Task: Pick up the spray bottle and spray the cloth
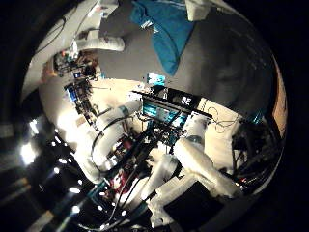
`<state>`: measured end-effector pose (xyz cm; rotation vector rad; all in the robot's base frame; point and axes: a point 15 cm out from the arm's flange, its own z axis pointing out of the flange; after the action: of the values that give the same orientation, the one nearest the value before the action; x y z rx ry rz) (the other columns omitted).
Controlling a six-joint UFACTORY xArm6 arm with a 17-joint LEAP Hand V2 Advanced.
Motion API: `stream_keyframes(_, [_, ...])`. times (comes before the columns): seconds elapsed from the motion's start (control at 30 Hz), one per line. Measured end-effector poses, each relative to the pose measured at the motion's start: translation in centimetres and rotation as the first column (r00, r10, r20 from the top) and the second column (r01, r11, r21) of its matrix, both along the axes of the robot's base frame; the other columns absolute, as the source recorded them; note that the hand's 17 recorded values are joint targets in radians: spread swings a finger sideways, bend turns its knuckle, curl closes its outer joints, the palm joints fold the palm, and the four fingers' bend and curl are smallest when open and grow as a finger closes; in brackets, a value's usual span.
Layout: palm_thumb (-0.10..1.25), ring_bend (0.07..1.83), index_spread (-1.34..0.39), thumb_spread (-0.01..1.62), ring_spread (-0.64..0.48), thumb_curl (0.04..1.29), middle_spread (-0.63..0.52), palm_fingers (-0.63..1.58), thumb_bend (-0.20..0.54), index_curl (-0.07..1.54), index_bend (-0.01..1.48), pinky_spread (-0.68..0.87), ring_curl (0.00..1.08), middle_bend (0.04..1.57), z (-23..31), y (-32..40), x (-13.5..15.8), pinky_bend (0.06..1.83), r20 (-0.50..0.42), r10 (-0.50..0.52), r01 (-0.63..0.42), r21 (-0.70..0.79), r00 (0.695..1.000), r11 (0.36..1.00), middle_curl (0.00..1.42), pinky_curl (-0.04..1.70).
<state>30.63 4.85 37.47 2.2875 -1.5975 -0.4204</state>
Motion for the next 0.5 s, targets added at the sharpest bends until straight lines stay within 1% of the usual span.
stream_keyframes(0.1, [0.76, 0.16, -0.33, 1.15, 0.24, 0.32, 0.11, 0.0, -0.016, 0.38, 0.28, 0.41, 0.07, 0.26, -0.8, -0.2, -0.8, 0.18, -0.025, -0.011, 0.011, -0.009, 1.0, 1.0, 0.33, 0.28])
stream_keyframes(0.27, [0.78, 0.16, -0.33, 1.15, 0.24, 0.33, 0.1, 0.0, -0.015, 0.38, 0.29, 0.41, 0.07, 0.26, -3.0, -1.1, -3.3, 0.18, -0.075, -0.045, 0.044, -0.014, 0.996, 0.999, 0.33, 0.28])
stream_keyframes(0.37, [0.79, 0.16, -0.33, 1.15, 0.24, 0.33, 0.1, 0.0, -0.015, 0.38, 0.29, 0.41, 0.07, 0.26, -4.0, -1.8, -4.3, 0.18, -0.075, -0.067, 0.066, -0.013, 0.995, 0.998, 0.33, 0.28])
stream_keyframes(0.5, [0.8, 0.16, -0.34, 1.15, 0.24, 0.33, 0.1, 0.01, -0.017, 0.38, 0.31, 0.41, 0.06, 0.25, -4.1, -2.7, -5.2, 0.18, -0.066, -0.101, 0.1, -0.012, 0.993, 0.995, 0.33, 0.28])
